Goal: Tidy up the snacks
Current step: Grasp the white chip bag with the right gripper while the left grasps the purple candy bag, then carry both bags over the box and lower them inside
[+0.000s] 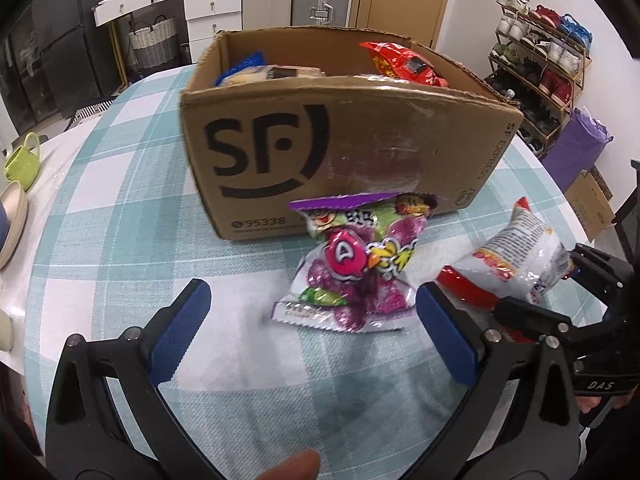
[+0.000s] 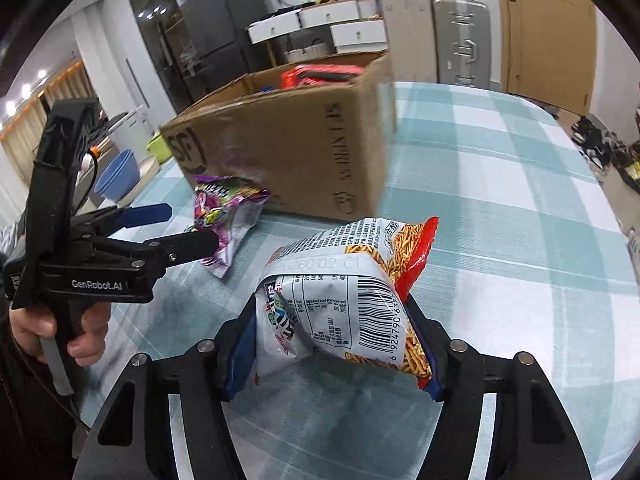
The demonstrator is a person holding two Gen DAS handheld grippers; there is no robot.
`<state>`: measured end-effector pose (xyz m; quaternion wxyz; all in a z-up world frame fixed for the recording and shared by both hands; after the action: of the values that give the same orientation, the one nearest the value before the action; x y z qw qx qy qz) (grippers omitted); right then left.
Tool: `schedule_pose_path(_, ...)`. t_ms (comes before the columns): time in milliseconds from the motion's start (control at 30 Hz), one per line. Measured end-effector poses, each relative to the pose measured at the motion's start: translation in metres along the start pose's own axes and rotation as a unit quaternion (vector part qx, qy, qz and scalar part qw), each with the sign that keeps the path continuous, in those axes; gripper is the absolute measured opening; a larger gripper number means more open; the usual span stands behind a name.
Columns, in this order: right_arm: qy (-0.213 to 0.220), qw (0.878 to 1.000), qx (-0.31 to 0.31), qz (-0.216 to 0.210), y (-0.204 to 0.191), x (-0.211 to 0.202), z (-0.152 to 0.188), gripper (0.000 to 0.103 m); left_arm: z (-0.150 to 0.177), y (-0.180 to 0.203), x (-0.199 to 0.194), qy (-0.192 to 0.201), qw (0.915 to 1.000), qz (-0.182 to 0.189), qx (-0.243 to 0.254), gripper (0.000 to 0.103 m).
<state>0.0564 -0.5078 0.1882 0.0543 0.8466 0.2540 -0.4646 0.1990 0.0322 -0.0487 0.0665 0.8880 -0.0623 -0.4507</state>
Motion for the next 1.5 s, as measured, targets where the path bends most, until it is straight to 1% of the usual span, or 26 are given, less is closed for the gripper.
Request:
schedule_pose_path(133,0.004,1.0,0.009,0.005,0.009,-0.007,0.003,0.066,-0.005,0.005,0.008,0.003,1.0,0.005,-0.002,0.102)
schedule_pose_path(333,0.01,1.0,0.017,0.004,0.014,-0.009,0.005,0.066,-0.009,0.014,0.023,-0.004,1.0,-0.004,0.004,0.101)
schedule_pose_path(367,0.011,1.0,0.017,0.005,0.014,-0.009,0.005,0.066,-0.01,0.016,0.025,-0.005,1.0,-0.005,0.006,0.096)
schedule_pose_path(400,0.011,1.0,0.016,0.005,0.014,-0.009,0.005,0.066,-0.011,0.017,0.027,-0.008,0.9999,-0.005,0.007,0.087)
schedule_pose_path(433,0.011,1.0,0.015,0.004,0.014,-0.01,0.005,0.066,-0.012,0.018,0.029,-0.01,0.9999,-0.003,0.008,0.083)
schedule_pose_path(467,0.013,1.0,0.014,0.004,0.013,-0.011,0.005,0.066,-0.012,0.021,0.031,-0.013,0.9999,0.003,0.009,0.077)
schedule_pose_path(533,0.015,1.0,0.013,0.004,0.012,-0.012,0.004,0.066,-0.013,0.022,0.032,-0.007,0.9999,0.004,0.01,0.075)
schedule_pose_path(567,0.015,1.0,0.013,0.005,0.011,-0.012,0.004,0.066,-0.014,0.025,0.03,-0.002,0.9999,0.006,0.014,0.064)
schedule_pose_path(600,0.016,1.0,0.012,0.005,0.011,-0.013,0.004,0.066,-0.014,0.027,0.029,0.001,0.9997,0.016,0.016,0.062)
schedule_pose_path(633,0.016,1.0,0.012,0.005,0.01,-0.014,0.004,0.066,-0.012,0.03,0.029,0.002,0.9997,0.018,0.017,0.061)
schedule_pose_path(700,0.02,1.0,0.011,0.005,0.008,-0.016,0.004,0.066,-0.013,0.031,0.027,0.01,0.9997,0.017,0.018,0.052)
schedule_pose_path(800,0.024,1.0,0.007,0.005,0.005,-0.019,0.004,0.066,-0.014,0.03,0.025,0.011,0.9992,0.037,0.007,0.05)
schedule_pose_path(1067,0.048,0.999,0.004,-0.001,-0.005,-0.029,-0.003,0.066,-0.014,0.026,0.005,0.029,0.9988,0.04,0.001,0.05)
schedule_pose_path(1167,0.058,0.998,-0.003,-0.001,-0.01,-0.035,-0.009,0.066,-0.008,0.014,-0.016,0.041,0.9984,0.04,-0.001,0.049)
schedule_pose_path(1267,0.07,0.998,-0.006,-0.002,-0.015,-0.041,-0.015,0.066,-0.006,0.012,-0.037,0.056,0.9976,0.041,-0.003,0.05)
schedule_pose_path(1500,0.088,0.996,-0.02,-0.001,-0.026,-0.052,-0.028,0.066,-0.009,0.003,-0.074,0.083,0.9959,0.036,-0.005,0.05)
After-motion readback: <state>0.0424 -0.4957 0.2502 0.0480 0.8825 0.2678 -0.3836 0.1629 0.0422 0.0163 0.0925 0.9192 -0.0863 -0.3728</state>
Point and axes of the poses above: each gripper's, at about its wrist camera, not at the fingertips, and x roughly the way its jaws point, y to its right, z to its underside, the point moved 1 cm from there along x, roughly the way its jaws point, and after that the axes turned 6 degrees about z, right-handed, at the moved point
